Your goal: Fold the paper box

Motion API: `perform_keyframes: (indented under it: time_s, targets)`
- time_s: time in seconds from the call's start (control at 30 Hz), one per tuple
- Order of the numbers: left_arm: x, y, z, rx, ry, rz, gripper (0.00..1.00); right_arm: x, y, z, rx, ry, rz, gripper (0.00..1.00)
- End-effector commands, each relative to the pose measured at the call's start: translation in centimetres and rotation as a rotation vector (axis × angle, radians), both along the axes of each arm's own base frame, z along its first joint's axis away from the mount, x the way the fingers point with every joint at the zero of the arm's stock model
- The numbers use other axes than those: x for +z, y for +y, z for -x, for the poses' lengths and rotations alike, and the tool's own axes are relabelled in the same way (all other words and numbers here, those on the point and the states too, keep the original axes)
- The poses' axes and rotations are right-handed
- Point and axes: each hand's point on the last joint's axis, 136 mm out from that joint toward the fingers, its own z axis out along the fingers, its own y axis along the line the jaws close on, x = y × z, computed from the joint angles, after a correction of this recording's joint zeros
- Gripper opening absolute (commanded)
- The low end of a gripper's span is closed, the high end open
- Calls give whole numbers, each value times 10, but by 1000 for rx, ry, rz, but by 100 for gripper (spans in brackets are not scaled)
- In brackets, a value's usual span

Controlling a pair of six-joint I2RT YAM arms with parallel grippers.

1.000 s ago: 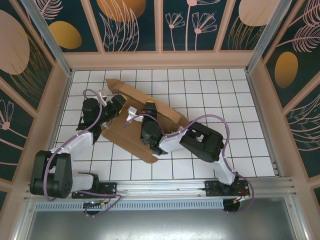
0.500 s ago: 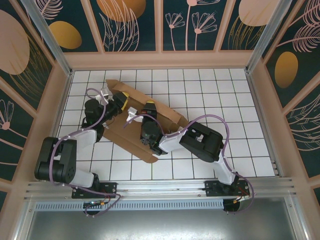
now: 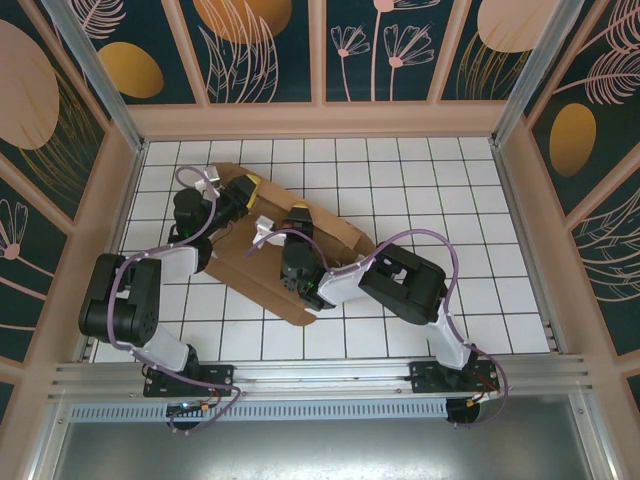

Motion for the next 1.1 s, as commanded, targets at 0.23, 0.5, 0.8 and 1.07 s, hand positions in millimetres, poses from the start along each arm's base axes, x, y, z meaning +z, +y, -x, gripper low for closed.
perform_keyframes:
  time_s: [0.23,0.5,0.8,1.07]
  targets:
    - [5,-9,-11,-25,-30,39,13,3,5,-1,10,13,-85,0]
    - [-2,-7,-15,-3,-13,60,0,-7,4,4,42,96,-129,67]
    - [-4,0,-19,52,-8,61,0,35,51,78,402,698,-694,94]
    - [-4,9,-23,111,-9,26,0,62,35,131,510,1093,-1120,27]
